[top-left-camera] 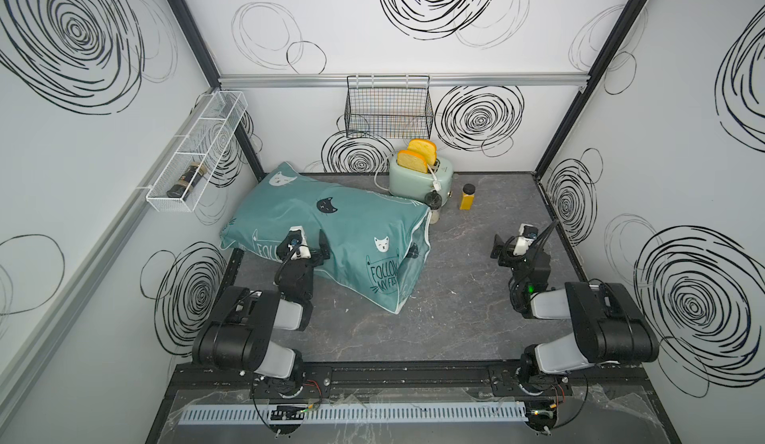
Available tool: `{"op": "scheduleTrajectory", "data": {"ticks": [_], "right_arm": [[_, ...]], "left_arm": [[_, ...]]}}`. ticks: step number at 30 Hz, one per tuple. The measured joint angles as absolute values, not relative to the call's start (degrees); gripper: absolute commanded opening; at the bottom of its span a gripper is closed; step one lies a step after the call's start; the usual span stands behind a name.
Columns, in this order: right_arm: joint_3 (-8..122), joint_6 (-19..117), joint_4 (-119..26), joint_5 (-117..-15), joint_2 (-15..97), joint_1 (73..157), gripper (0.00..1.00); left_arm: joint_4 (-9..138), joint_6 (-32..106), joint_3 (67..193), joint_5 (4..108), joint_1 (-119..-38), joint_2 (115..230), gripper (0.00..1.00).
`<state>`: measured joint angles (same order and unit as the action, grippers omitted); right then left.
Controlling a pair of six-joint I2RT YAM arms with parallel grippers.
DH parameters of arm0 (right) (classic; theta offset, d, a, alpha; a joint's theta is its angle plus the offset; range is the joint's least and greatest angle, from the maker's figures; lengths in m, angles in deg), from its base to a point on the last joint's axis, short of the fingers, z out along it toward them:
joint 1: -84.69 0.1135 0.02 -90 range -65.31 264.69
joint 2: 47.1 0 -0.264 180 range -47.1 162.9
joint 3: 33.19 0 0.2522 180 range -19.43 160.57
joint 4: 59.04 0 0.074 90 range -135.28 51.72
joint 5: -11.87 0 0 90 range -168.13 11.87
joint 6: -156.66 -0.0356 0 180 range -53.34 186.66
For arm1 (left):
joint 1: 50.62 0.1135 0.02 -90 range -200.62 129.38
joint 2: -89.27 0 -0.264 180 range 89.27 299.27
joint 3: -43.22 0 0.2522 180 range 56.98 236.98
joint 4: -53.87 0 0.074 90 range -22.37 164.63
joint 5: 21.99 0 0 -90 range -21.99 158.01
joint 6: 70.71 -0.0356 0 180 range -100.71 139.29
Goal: Zip up pillowcases
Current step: Adjust the pillowcase at the center of the board.
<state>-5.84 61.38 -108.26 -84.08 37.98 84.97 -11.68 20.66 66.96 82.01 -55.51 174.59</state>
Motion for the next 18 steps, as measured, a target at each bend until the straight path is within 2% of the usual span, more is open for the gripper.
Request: {"op": "scheduleTrajectory", "data": {"ticks": [11, 18], "right_arm": [[-5.5, 61.8, -106.6, -84.1, 37.4, 85.2, 0.98], [4.2, 60.6, -88.7, -83.3, 27.0, 85.5, 0.98]], "left_arm": [[-11.5, 20.5, 66.2, 82.1, -55.9, 173.9, 0.96], [4.3, 20.2, 69.6, 82.6, -58.0, 159.2, 0.96]]}}
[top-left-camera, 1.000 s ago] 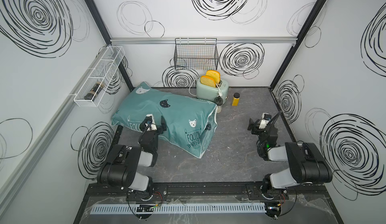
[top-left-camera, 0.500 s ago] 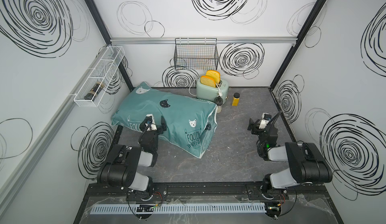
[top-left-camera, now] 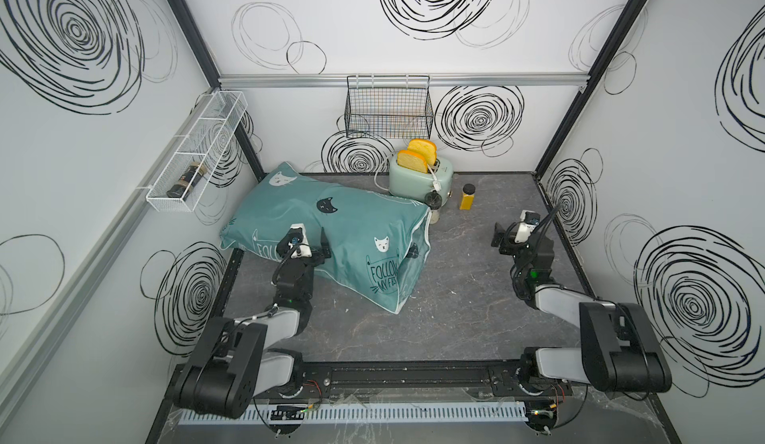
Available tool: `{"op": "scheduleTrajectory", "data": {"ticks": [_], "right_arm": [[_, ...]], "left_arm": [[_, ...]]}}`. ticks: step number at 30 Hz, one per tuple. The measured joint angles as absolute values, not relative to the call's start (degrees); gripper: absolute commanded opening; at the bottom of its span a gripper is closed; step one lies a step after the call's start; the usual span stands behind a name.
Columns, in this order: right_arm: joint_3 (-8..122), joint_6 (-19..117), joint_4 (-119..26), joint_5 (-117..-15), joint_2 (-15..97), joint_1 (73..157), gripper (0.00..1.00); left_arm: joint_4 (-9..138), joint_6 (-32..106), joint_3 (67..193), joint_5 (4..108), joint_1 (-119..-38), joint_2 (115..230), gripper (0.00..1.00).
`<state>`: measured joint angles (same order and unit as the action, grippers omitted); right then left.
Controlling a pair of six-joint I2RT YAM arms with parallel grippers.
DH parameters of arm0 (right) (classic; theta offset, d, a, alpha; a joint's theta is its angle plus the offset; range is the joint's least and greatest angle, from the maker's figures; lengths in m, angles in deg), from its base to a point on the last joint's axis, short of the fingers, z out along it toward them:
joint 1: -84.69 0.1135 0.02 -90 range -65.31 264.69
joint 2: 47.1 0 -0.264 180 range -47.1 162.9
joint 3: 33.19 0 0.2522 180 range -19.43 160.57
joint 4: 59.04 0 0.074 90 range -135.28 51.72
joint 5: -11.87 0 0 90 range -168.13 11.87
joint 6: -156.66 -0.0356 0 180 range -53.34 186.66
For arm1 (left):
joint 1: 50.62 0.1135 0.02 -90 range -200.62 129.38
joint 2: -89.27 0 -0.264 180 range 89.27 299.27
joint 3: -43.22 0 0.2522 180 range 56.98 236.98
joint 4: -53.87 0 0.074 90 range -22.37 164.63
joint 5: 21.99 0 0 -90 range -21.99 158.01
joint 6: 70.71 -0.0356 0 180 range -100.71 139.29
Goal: Zip up pillowcases
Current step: Adjust the pillowcase at the center of the board.
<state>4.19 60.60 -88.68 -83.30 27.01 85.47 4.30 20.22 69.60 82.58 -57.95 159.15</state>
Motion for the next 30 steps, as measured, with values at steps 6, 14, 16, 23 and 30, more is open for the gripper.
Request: {"op": "scheduleTrajectory", "data": {"ticks": [6, 14, 16, 23, 30], "right_arm": [[11.0, 51.2, -76.5, -82.1, 16.8, 82.8, 0.98], [10.4, 36.0, -69.5, -75.5, 13.5, 75.8, 0.97], [12.5, 33.4, -67.1, -71.2, 15.5, 75.8, 0.97], [28.3, 26.8, -62.4, -59.6, 28.6, 86.0, 0.98], [40.6, 23.1, -60.5, -51.9, 42.1, 97.4, 0.97]], "left_arm": [[17.6, 29.9, 78.0, 80.6, -58.2, 147.0, 0.96], [20.5, 57.0, 73.3, 73.0, -50.1, 140.8, 0.96], [28.2, 61.9, 76.5, 71.6, -49.4, 141.9, 0.96], [49.3, 73.9, 87.3, 75.4, -62.3, 140.2, 0.96], [67.7, 85.7, 89.3, 84.0, -77.7, 135.9, 0.96]]}}
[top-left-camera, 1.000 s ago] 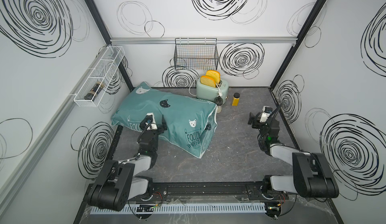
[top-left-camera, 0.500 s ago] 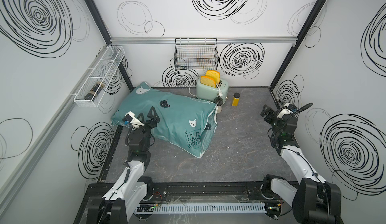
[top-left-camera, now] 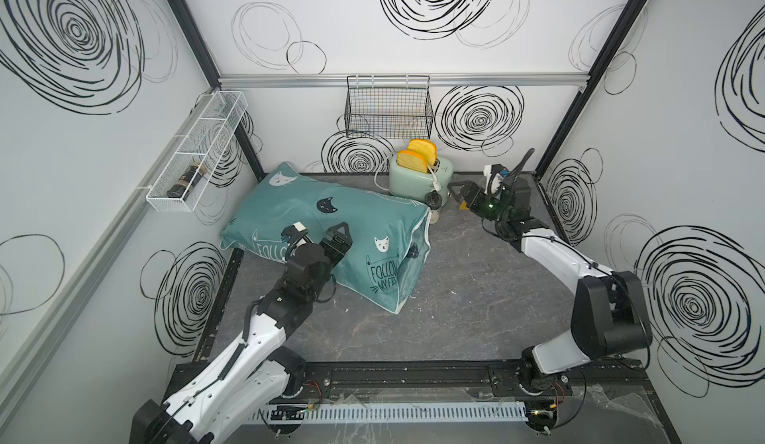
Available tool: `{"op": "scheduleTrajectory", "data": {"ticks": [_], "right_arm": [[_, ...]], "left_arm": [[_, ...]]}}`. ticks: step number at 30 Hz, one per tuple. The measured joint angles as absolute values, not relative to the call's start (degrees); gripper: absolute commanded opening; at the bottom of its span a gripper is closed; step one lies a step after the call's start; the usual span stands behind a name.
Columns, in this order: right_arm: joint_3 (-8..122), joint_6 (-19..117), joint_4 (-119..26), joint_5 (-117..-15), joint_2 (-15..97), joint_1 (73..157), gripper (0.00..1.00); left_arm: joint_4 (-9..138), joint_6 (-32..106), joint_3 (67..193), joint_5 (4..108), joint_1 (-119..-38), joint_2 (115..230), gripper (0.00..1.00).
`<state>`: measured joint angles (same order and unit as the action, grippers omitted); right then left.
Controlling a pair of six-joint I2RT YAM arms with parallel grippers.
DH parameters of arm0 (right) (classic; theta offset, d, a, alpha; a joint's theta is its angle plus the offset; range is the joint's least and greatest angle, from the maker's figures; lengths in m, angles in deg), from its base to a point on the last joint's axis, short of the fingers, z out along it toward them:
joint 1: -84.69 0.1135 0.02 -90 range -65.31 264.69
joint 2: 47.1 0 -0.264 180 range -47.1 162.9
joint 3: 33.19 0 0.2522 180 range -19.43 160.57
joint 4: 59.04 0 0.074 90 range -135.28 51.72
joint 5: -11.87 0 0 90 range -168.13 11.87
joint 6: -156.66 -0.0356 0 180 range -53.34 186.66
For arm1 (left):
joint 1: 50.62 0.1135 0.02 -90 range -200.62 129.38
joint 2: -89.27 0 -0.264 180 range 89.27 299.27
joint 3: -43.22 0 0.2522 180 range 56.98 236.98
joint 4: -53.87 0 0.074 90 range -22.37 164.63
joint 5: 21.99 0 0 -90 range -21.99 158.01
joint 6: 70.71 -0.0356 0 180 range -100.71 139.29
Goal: Zip up pillowcases
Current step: Adjust the pillowcase at the center of the board.
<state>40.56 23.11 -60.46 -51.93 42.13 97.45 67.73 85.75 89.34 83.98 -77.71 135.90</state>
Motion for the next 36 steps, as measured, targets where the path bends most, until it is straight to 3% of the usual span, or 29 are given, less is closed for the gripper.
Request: {"op": "scheduleTrajectory", "data": {"ticks": [9, 13, 25, 36], "right_arm": [[48.7, 22.7, -54.9, -50.3, 54.0, 103.8, 0.99], [52.1, 22.7, -52.6, -50.1, 57.5, 103.8, 0.91], [55.7, 22.5, -48.8, -48.6, 62.7, 104.5, 0.54], [56.7, 22.2, -46.7, -46.5, 63.3, 104.4, 0.05]], "left_arm": [[73.0, 90.3, 87.2, 84.8, -78.4, 139.3, 0.96], [73.1, 89.8, 87.4, 84.3, -77.4, 141.8, 0.96], [71.7, 89.7, 86.3, 81.1, -71.0, 142.1, 0.96], [68.6, 86.9, 86.7, 75.3, -62.6, 149.8, 0.96]]}}
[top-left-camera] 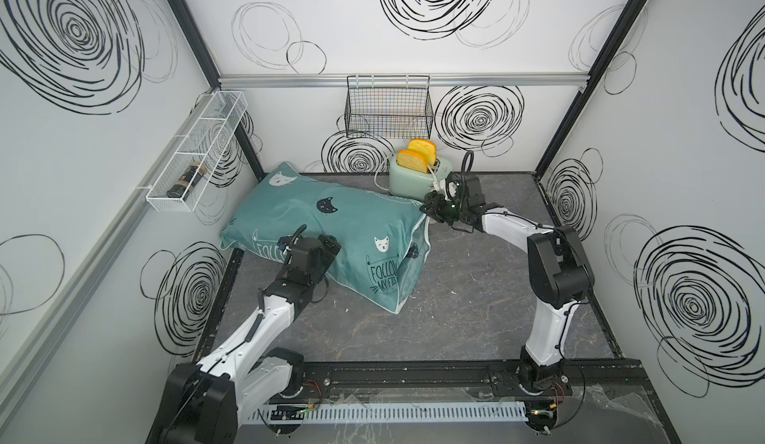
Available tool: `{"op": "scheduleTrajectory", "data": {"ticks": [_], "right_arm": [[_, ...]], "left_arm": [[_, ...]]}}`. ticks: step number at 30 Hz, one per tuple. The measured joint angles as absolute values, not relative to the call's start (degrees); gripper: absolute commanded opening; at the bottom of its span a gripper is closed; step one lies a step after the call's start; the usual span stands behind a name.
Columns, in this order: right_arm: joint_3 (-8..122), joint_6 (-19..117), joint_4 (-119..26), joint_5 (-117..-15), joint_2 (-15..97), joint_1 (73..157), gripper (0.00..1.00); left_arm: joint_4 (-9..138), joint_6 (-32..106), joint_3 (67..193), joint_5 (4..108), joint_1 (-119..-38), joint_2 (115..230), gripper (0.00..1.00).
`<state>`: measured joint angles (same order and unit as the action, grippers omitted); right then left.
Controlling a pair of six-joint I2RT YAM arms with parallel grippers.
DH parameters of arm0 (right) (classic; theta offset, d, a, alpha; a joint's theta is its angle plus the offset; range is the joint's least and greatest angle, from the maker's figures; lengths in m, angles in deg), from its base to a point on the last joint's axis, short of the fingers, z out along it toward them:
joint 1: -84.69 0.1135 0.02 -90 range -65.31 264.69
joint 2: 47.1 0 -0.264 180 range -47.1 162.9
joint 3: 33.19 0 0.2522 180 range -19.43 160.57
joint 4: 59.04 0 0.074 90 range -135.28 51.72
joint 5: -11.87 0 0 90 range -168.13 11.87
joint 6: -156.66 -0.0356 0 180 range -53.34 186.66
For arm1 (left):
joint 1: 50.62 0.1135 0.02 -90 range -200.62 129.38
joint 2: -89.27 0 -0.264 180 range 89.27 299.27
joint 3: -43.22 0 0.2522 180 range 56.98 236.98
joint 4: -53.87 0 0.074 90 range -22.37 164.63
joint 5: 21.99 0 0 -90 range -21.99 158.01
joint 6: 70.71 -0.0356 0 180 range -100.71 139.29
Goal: Zip up pillowcases
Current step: Adjust the pillowcase at the center of the board.
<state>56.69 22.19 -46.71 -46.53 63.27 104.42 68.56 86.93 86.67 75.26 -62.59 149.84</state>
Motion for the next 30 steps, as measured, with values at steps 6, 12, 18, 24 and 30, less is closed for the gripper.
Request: {"op": "scheduleTrajectory", "data": {"ticks": [6, 12, 18, 24, 30], "right_arm": [[52.9, 21.3, -47.1, -45.4, 59.8, 104.2, 0.0], [47.3, 19.4, -49.0, -44.7, 52.6, 106.3, 0.0], [44.1, 17.9, -49.6, -46.2, 46.2, 113.2, 0.0], [43.6, 15.3, -50.8, -48.0, 43.6, 122.2, 0.0], [43.7, 14.4, -50.0, -50.8, 43.5, 128.4, 0.2]], "left_arm": [[67.9, 83.2, 90.5, 72.9, -59.8, 157.0, 0.96], [65.7, 80.0, 94.5, 71.6, -57.9, 163.3, 0.96], [63.1, 76.5, 96.5, 69.5, -54.5, 165.9, 0.96], [63.2, 71.8, 101.7, 66.8, -50.2, 169.5, 0.97], [64.3, 67.3, 104.7, 65.3, -46.3, 171.2, 0.96]]}}
